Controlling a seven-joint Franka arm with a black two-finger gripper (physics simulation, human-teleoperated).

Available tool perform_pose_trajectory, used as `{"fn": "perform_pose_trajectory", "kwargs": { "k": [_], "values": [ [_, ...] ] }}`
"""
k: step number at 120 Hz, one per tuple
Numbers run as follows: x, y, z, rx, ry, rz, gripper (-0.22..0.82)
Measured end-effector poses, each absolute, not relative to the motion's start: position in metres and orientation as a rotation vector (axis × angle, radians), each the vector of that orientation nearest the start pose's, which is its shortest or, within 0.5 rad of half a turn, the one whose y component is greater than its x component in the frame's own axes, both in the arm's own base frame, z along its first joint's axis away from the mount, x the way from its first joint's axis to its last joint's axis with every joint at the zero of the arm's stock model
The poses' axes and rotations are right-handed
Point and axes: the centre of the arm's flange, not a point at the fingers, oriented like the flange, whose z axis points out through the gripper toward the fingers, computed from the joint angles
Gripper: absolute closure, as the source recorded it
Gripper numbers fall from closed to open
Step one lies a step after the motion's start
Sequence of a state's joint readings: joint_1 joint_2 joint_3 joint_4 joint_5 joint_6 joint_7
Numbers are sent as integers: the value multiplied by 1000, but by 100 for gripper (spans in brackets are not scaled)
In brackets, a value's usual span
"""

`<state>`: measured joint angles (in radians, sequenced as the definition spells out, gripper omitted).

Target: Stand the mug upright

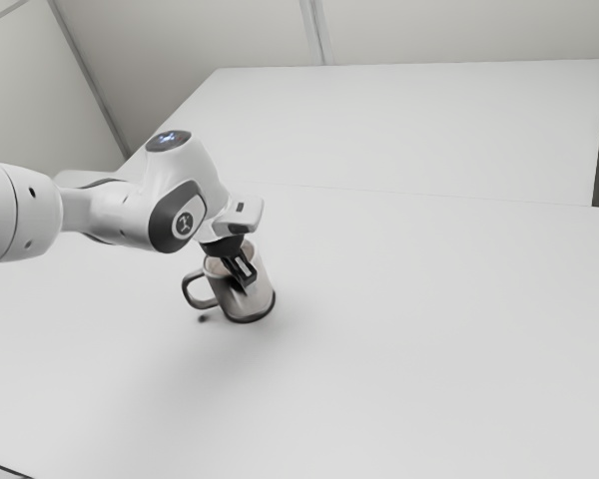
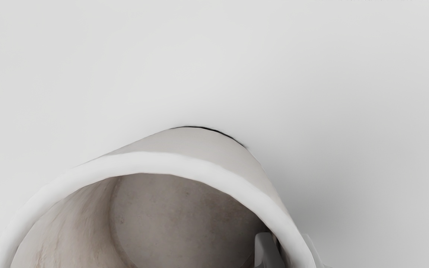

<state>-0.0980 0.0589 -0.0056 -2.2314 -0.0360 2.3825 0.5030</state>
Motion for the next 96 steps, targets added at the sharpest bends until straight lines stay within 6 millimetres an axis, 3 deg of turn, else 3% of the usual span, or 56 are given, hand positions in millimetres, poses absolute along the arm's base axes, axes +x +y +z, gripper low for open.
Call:
{"fn": "perform_pose_trajectory", "kwargs": {
  "k": [37,96],
  "values": [
    [535,-63,348,-3026,863,-141,72],
    [535,-66,351,-3040,828,-149,33]
  ]
}}
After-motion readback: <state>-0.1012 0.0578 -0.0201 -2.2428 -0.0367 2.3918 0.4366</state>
